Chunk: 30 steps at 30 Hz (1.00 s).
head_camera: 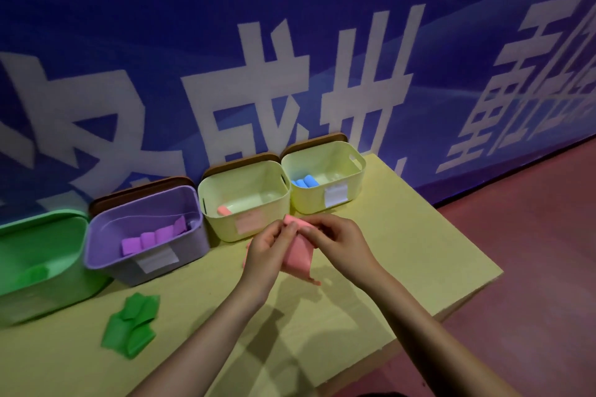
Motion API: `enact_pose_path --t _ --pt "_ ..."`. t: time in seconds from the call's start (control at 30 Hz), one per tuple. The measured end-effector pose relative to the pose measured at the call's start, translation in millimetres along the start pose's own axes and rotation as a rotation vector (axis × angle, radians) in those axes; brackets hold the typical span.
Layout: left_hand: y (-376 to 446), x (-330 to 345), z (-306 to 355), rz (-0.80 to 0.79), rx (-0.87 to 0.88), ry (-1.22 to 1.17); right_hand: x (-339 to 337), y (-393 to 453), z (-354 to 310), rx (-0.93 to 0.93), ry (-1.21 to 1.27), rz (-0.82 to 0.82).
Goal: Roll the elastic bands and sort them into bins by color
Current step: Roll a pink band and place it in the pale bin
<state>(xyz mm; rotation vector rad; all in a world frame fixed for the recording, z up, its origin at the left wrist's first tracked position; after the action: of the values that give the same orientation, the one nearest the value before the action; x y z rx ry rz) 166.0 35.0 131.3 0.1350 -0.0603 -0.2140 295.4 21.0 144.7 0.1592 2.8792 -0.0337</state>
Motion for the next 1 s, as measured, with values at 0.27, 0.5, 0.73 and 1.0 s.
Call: enact_pose_path --t 0.27,0.5,0.73,1.0 --pt "3.6 -57.6 0.7 0.082 0.12 0.116 60.9 24.6 -11.3 -0.026 0.032 -0.199" --pt "22.0 -87.6 -4.8 0.07 0.0 -0.043 90.6 47.2 -35.8 -0.089 0.131 -0.24" --pt "38.0 -120.3 -8.6 0.15 -0.101 -0.002 114.1 75.7 -43.9 -0.104 0.127 -0.196" --pt "37.5 -125.9 -39.4 0.254 -0.206 -0.126 110.5 68.7 -41.9 -0.368 -0.18 -0.087"
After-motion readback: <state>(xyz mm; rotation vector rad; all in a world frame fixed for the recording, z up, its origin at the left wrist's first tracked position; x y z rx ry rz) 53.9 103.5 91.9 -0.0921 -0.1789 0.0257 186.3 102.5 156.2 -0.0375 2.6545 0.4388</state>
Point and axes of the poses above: each hand's wrist, its own y-axis towards the middle knuckle, its own x-axis out of the palm, z = x × y, the point moved 9 cm from there along y, towards the middle knuckle, and after that the axes turned 11 degrees about x, right-handed, at the moved point
